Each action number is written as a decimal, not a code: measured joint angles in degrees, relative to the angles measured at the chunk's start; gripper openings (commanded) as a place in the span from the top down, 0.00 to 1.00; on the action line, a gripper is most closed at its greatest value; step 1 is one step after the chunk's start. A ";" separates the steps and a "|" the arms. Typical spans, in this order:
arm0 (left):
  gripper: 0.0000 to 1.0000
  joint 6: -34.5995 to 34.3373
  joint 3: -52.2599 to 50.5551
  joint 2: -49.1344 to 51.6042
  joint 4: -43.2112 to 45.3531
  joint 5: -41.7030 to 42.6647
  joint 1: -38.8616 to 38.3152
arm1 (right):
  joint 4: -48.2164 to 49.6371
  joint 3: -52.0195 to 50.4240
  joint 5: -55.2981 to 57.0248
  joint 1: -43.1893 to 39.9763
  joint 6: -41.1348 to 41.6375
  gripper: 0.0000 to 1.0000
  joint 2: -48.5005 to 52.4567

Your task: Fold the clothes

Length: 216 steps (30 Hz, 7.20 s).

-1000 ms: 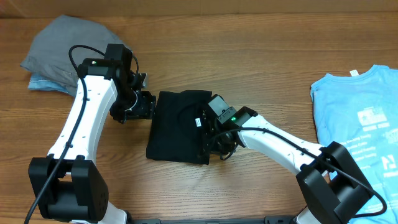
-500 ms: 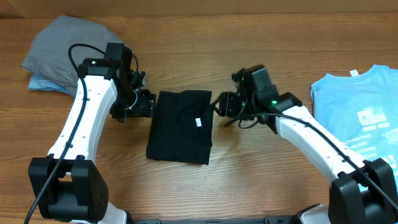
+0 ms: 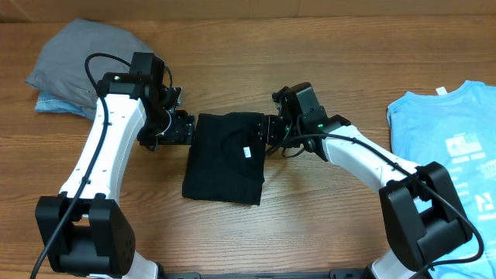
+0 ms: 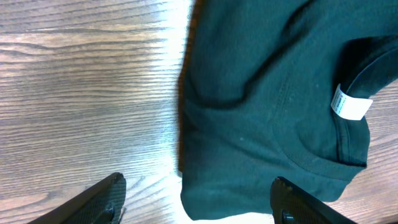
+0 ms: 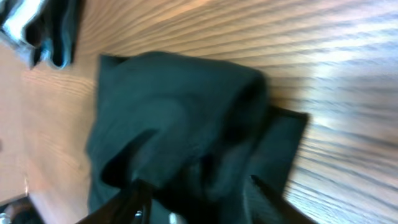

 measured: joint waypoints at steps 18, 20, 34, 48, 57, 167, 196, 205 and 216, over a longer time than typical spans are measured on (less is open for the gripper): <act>0.23 0.00 0.00 0.00 -0.02 0.00 0.00 | -1.64 0.02 1.01 -1.20 0.00 0.96 -0.02; 0.23 0.00 0.00 0.00 0.00 0.00 0.00 | -1.95 0.02 1.42 -2.82 -0.13 0.90 0.00; 0.37 0.00 0.00 0.00 -0.04 0.00 0.00 | -8.33 0.02 -13.09 -10.80 -7.26 0.78 -0.02; 0.66 0.31 -14.73 0.00 8.46 3.54 0.00 | -17.09 -3.69 -13.09 1.40 -2.14 0.85 -0.02; 0.66 0.11 -29.81 0.00 20.98 8.07 0.02 | -16.13 -7.30 -9.07 -0.94 4.26 0.66 -0.26; 0.75 6.12 -2.75 13.70 24.74 15.32 0.90 | 12.98 -4.70 -6.43 9.86 7.02 0.96 5.44; 0.94 8.83 -2.71 16.85 32.61 19.28 -2.49 | -18.84 -4.83 -5.29 3.26 1.64 0.93 0.17; 0.65 6.62 -2.56 21.16 34.51 17.53 -1.44 | -22.97 -5.09 -4.87 3.26 3.72 0.92 0.17; 0.43 5.05 12.76 21.05 12.57 20.22 6.43 | -25.29 -5.20 -4.52 3.23 1.46 0.66 -2.69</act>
